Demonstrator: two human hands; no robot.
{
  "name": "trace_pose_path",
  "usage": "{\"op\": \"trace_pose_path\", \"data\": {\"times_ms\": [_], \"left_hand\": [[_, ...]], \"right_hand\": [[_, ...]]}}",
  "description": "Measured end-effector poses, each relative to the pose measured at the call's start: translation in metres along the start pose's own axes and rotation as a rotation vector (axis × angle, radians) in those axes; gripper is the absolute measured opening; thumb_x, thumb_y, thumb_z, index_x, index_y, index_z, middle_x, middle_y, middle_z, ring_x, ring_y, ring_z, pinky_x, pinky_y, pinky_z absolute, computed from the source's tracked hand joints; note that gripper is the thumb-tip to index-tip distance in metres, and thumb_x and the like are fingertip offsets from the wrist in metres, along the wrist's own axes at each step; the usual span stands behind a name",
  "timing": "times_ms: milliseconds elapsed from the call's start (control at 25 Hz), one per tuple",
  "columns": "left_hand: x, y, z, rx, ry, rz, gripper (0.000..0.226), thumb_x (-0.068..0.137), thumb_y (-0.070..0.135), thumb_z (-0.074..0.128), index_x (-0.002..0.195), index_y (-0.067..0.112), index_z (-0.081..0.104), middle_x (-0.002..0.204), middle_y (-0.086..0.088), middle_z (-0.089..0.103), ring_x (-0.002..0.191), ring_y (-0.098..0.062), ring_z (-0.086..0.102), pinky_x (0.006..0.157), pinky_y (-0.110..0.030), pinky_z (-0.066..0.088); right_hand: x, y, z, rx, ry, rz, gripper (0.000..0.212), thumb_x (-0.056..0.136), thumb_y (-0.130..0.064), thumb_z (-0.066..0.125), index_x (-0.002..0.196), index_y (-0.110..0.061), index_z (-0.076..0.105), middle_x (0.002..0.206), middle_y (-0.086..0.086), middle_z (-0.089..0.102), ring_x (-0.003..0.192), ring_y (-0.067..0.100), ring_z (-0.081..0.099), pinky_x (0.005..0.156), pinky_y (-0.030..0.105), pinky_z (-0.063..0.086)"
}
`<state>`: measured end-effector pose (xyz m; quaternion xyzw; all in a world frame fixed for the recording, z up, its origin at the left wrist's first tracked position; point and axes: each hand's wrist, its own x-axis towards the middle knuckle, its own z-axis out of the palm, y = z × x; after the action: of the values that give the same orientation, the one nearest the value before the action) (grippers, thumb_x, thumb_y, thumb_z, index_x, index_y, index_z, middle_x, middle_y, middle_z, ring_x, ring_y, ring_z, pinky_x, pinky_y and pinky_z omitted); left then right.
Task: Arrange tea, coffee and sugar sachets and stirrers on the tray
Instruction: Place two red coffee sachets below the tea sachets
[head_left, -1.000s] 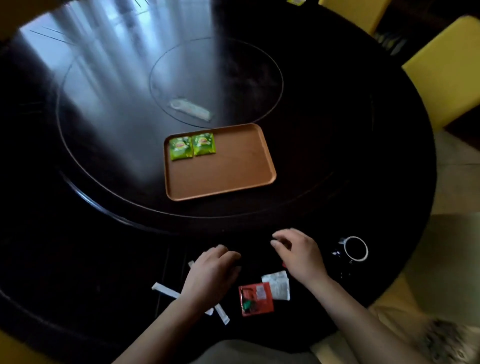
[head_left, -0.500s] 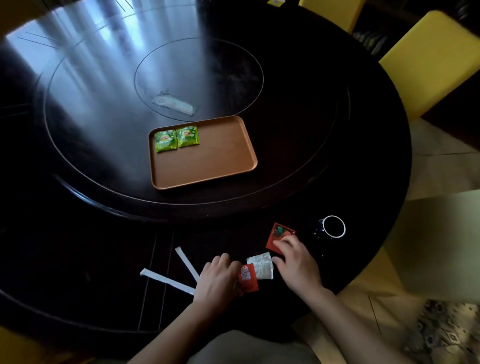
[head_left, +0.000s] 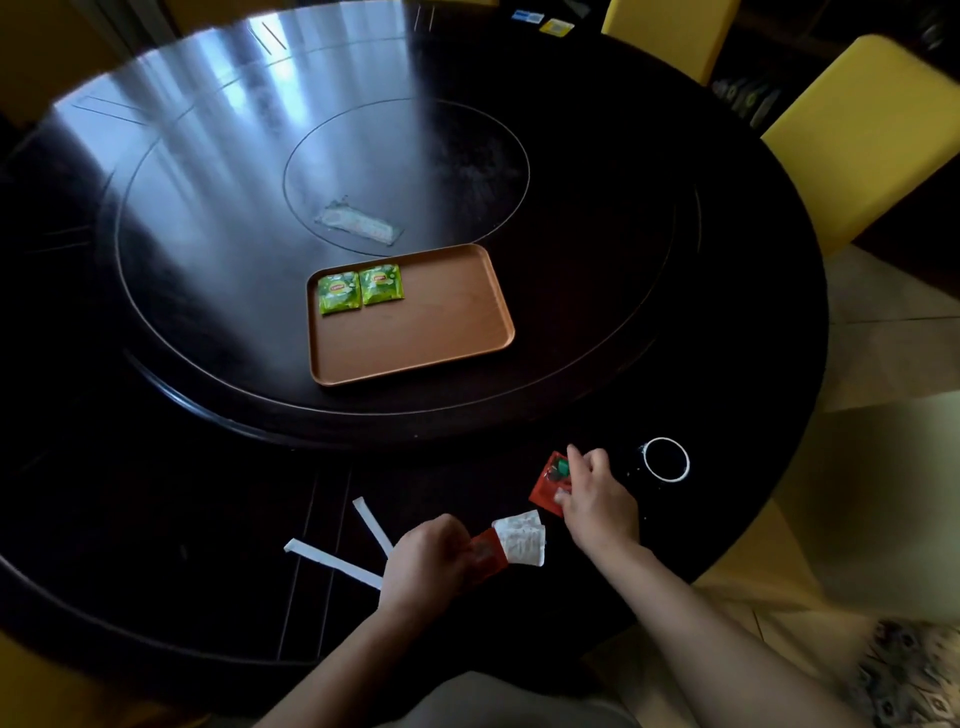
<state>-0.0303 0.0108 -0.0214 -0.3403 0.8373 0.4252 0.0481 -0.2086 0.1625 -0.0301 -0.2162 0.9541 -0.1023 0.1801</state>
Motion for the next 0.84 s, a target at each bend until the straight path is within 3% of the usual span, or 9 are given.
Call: {"op": "trace_pose_path", "data": {"times_ms": [120, 200, 400, 560, 680, 840], "left_hand": [[-0.001, 0.003, -0.02, -0.221, 0.057, -0.123, 0.013, 0.078, 0.02, 0.082, 0.077, 0.025, 0.07, 0.073, 0.003, 0.074, 0.065, -0.009, 0.071, 0.06, -0.032, 0.061], [0.002, 0.003, -0.037, -0.341, 0.12, -0.181, 0.01, 0.079, 0.016, 0.082, 0.079, 0.022, 0.073, 0.076, 0.001, 0.076, 0.069, -0.012, 0.073, 0.063, -0.033, 0.062], [0.018, 0.006, -0.081, -0.568, 0.281, -0.227, 0.002, 0.085, 0.011, 0.077, 0.084, 0.012, 0.076, 0.077, -0.007, 0.077, 0.071, -0.019, 0.075, 0.049, -0.018, 0.05], [0.034, 0.004, -0.11, -0.635, 0.337, -0.23, 0.004, 0.084, 0.015, 0.078, 0.084, 0.012, 0.076, 0.076, -0.008, 0.078, 0.074, -0.025, 0.075, 0.057, -0.031, 0.055], [0.048, 0.005, -0.127, -0.712, 0.343, -0.248, 0.007, 0.083, 0.017, 0.08, 0.084, 0.01, 0.076, 0.078, -0.012, 0.077, 0.073, -0.03, 0.076, 0.067, -0.045, 0.062], [0.08, 0.008, -0.153, -0.741, 0.384, -0.236, 0.008, 0.083, 0.017, 0.08, 0.085, 0.011, 0.076, 0.078, -0.01, 0.078, 0.071, -0.026, 0.076, 0.066, -0.042, 0.062]], "right_hand": [[0.0, -0.005, -0.014, 0.135, 0.084, -0.02, 0.021, 0.09, -0.028, 0.068, 0.108, -0.02, 0.065, 0.102, -0.005, 0.061, 0.084, 0.018, 0.066, 0.063, 0.03, 0.05], [0.0, -0.012, -0.024, 0.289, 0.132, -0.009, 0.009, 0.087, -0.027, 0.071, 0.093, -0.021, 0.07, 0.091, -0.009, 0.064, 0.079, 0.013, 0.064, 0.061, 0.028, 0.05], [0.009, -0.048, -0.04, 0.468, 0.151, -0.067, 0.006, 0.086, -0.027, 0.074, 0.09, -0.023, 0.073, 0.087, -0.013, 0.07, 0.081, 0.005, 0.065, 0.067, 0.023, 0.054], [0.027, -0.082, -0.048, 0.598, 0.109, -0.078, 0.003, 0.085, -0.025, 0.074, 0.087, -0.022, 0.075, 0.081, -0.013, 0.071, 0.077, -0.001, 0.064, 0.066, 0.015, 0.048], [0.048, -0.103, -0.05, 0.724, 0.063, -0.068, 0.003, 0.084, -0.025, 0.076, 0.086, -0.024, 0.075, 0.08, -0.009, 0.074, 0.077, 0.005, 0.069, 0.071, 0.029, 0.058], [0.085, -0.134, -0.054, 0.793, 0.029, -0.054, 0.003, 0.084, -0.024, 0.076, 0.083, -0.023, 0.073, 0.083, -0.005, 0.074, 0.08, 0.011, 0.071, 0.077, 0.044, 0.062]]}}
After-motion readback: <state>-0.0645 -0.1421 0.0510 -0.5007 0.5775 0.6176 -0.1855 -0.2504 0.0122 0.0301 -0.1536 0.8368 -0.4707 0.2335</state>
